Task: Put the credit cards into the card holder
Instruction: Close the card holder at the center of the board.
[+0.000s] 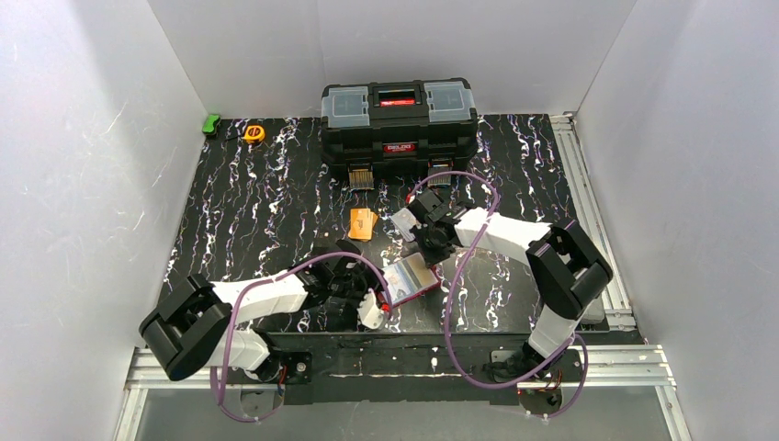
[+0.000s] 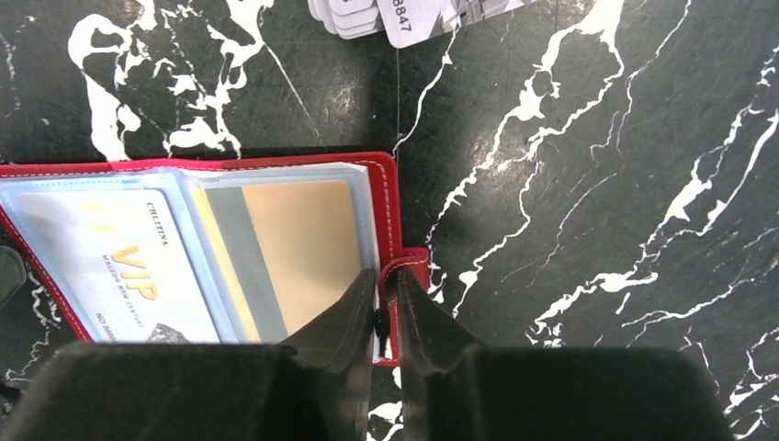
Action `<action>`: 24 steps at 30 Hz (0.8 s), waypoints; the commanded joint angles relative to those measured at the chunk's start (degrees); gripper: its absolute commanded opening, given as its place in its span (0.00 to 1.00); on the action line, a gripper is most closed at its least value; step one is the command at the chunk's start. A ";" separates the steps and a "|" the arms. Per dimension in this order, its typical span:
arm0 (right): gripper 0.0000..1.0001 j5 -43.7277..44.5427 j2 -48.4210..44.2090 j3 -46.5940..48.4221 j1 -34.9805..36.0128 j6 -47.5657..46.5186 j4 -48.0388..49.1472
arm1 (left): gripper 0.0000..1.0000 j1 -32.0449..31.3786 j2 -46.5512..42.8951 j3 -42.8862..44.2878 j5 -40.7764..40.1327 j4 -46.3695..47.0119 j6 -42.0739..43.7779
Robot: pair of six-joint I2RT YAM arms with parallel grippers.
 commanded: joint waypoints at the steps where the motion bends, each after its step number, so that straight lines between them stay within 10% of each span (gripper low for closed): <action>1: 0.18 -3.46 2.26 0.41 -0.26 -1.12 1.89 | 0.49 -0.06 2.87 0.00 1.73 0.19 0.59; 24: 0.13 -10.53 1.44 -5.10 0.04 2.94 5.36 | 0.48 -0.38 0.77 8.58 6.51 2.49 -7.90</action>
